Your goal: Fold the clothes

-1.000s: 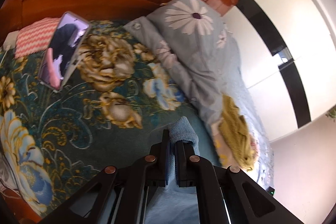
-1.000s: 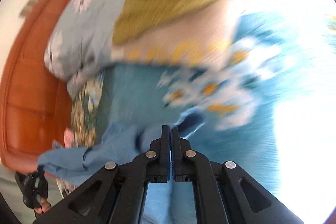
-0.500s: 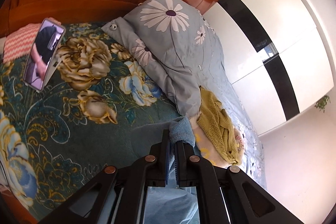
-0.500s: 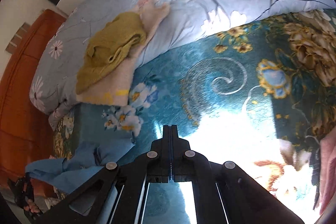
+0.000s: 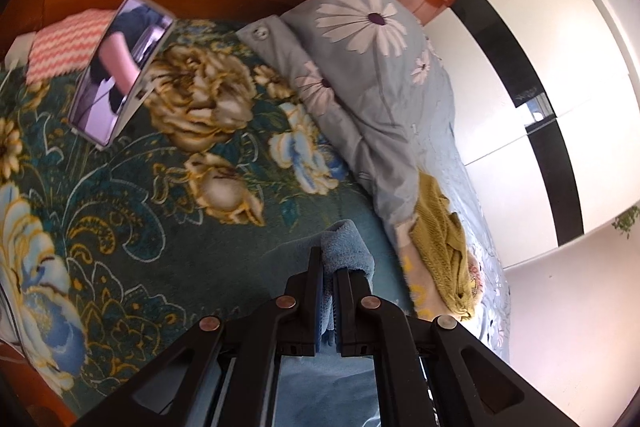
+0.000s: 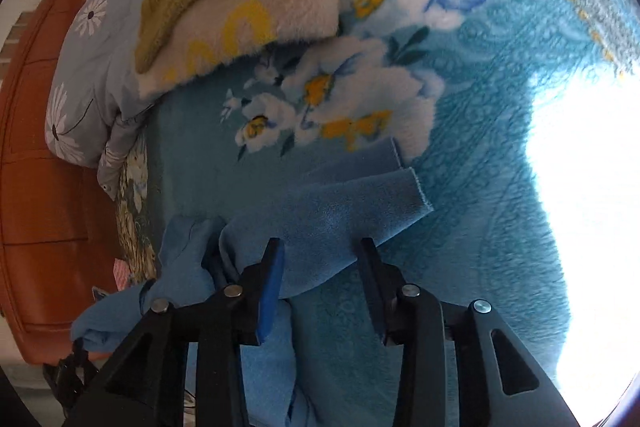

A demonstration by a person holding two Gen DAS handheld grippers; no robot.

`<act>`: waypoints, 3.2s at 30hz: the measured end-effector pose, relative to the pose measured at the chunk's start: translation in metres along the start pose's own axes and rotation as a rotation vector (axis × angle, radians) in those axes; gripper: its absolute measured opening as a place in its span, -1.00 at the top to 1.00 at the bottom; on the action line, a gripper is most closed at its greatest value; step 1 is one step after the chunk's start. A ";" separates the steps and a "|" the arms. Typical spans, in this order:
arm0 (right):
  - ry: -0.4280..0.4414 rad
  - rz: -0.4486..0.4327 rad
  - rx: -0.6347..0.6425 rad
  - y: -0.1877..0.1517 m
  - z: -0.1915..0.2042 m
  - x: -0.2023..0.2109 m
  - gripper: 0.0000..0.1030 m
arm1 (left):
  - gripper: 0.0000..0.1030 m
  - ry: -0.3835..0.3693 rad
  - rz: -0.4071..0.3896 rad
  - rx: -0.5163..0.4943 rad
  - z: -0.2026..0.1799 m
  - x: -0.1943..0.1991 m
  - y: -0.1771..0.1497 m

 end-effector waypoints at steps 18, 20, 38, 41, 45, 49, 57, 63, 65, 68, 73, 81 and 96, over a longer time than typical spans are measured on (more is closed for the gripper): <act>0.104 -0.217 -0.083 0.003 0.001 0.056 0.94 | 0.91 -0.042 0.034 -0.059 -0.034 0.004 -0.019; 0.100 -0.296 -0.092 0.008 -0.017 0.096 0.94 | 0.92 -0.062 0.040 -0.094 -0.051 0.006 -0.023; -0.079 -0.629 -0.329 -0.103 -0.246 0.317 0.94 | 0.92 -0.073 0.204 -0.220 -0.125 -0.057 -0.072; -0.149 -0.535 -0.328 -0.119 -0.254 0.278 0.94 | 0.92 0.016 0.253 -0.157 -0.092 -0.076 -0.080; -0.186 -0.423 -0.332 -0.130 -0.264 0.238 0.92 | 0.92 0.085 0.327 -0.048 -0.044 -0.090 -0.087; -0.223 -0.370 -0.311 -0.136 -0.255 0.222 0.90 | 0.85 0.103 0.372 -0.018 -0.025 -0.094 -0.093; -0.282 -0.339 -0.217 -0.151 -0.219 0.221 0.35 | -0.17 0.184 0.446 -0.148 -0.041 -0.111 -0.103; -0.250 -0.278 0.037 -0.118 -0.136 0.183 0.35 | -0.21 0.201 0.490 -0.303 -0.079 -0.143 -0.110; -0.225 -0.249 0.132 -0.098 -0.102 0.161 0.33 | -0.23 0.207 0.504 -0.355 -0.092 -0.154 -0.112; -0.211 -0.189 0.239 -0.067 -0.063 0.125 0.26 | -0.27 0.244 0.556 -0.462 -0.112 -0.185 -0.122; -0.274 -0.038 0.307 -0.033 -0.039 0.063 0.26 | -0.27 0.291 0.685 -0.582 -0.120 -0.247 -0.145; -0.338 0.072 0.399 -0.087 -0.072 0.031 0.24 | -0.27 0.356 0.792 -0.726 -0.101 -0.270 -0.184; -0.357 0.112 0.491 -0.053 -0.072 0.020 0.14 | -0.28 0.416 0.899 -0.986 -0.107 -0.290 -0.191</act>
Point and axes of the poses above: each gripper's, at about its wrist camera, not at the fingertips, and x roughly against the way its jaws point, z to its left, y to its top, the point moved 7 cm from there along -x, roughly the way its jaws point, and after that the axes turned 13 degrees about z, right-handed, at the moved point
